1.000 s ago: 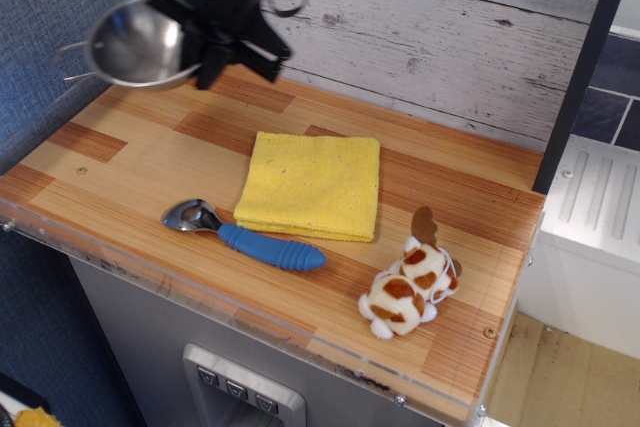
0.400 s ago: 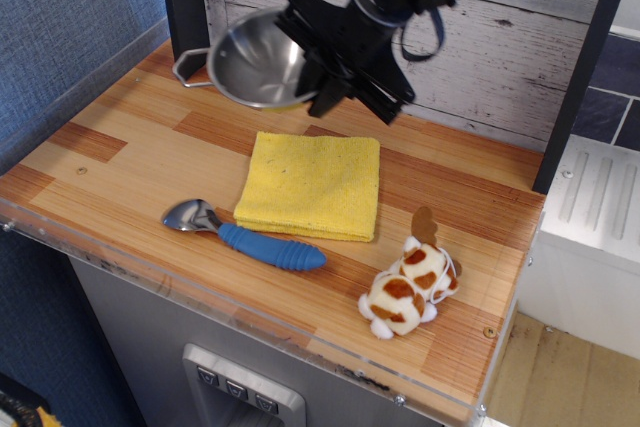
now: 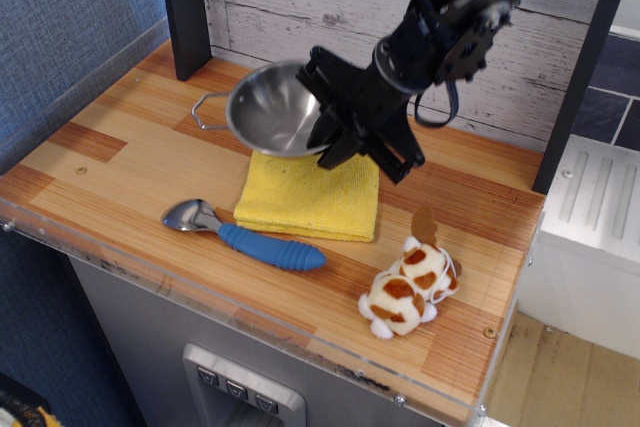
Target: Place the colander on top of the yellow towel
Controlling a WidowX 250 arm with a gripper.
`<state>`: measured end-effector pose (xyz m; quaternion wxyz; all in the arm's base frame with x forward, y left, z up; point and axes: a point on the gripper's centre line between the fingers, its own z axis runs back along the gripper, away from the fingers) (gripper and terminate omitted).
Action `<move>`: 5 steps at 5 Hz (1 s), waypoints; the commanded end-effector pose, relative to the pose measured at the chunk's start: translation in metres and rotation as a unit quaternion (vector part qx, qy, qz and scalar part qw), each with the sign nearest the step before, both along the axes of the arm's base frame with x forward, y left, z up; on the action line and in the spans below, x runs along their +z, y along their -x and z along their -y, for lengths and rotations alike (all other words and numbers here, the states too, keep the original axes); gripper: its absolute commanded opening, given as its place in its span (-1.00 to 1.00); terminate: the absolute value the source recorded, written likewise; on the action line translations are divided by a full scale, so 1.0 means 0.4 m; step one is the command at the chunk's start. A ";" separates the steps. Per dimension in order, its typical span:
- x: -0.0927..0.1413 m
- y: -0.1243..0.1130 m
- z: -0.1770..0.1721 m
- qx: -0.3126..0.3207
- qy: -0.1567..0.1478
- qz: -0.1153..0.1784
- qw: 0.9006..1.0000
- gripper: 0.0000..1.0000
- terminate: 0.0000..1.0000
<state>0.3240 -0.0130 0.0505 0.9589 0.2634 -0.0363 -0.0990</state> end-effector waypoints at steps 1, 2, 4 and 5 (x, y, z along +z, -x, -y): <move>-0.006 0.008 -0.003 -0.027 0.014 -0.014 0.999 -1.00 -1.00; -0.025 0.010 0.002 -0.043 0.024 -0.031 0.998 -1.00 -1.00; -0.028 0.009 0.001 -0.046 0.028 -0.047 0.997 1.00 -1.00; -0.029 0.009 -0.002 -0.041 0.031 -0.050 0.997 1.00 -1.00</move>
